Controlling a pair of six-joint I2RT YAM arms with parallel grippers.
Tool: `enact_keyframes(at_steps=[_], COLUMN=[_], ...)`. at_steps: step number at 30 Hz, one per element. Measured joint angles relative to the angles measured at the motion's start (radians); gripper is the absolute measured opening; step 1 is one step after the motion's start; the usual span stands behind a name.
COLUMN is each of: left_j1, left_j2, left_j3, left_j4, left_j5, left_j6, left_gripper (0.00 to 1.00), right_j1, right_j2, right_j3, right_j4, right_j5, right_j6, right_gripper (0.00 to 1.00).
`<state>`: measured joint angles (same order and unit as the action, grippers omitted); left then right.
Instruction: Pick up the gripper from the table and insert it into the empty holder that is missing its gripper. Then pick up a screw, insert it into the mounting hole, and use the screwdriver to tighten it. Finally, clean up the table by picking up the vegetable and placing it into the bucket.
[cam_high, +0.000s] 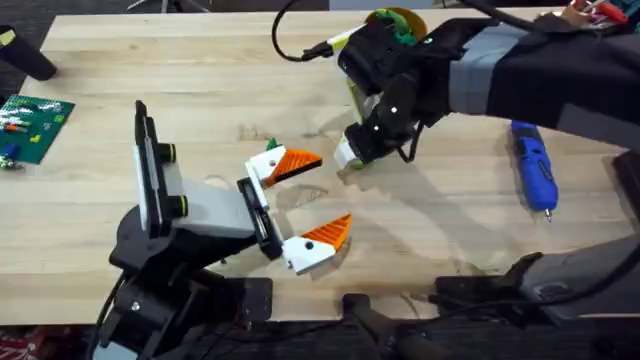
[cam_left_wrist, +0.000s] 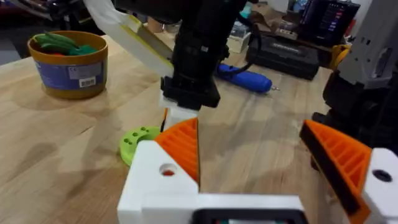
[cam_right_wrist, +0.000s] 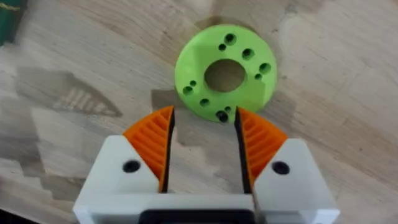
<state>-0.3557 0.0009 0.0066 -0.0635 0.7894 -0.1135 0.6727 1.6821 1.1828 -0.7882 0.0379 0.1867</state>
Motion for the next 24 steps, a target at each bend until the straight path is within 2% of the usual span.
enact_keyframes(at_steps=[24], left_j1=[0.000], left_j2=[0.000], left_j3=[0.000], left_j4=[0.000], left_j5=[0.000], left_j6=[0.000], left_gripper=[0.986], right_j1=[0.000], right_j2=[0.000], right_j3=[-0.034], right_j4=[0.015], right_j5=[0.003], right_j6=[0.000], right_gripper=[0.495])
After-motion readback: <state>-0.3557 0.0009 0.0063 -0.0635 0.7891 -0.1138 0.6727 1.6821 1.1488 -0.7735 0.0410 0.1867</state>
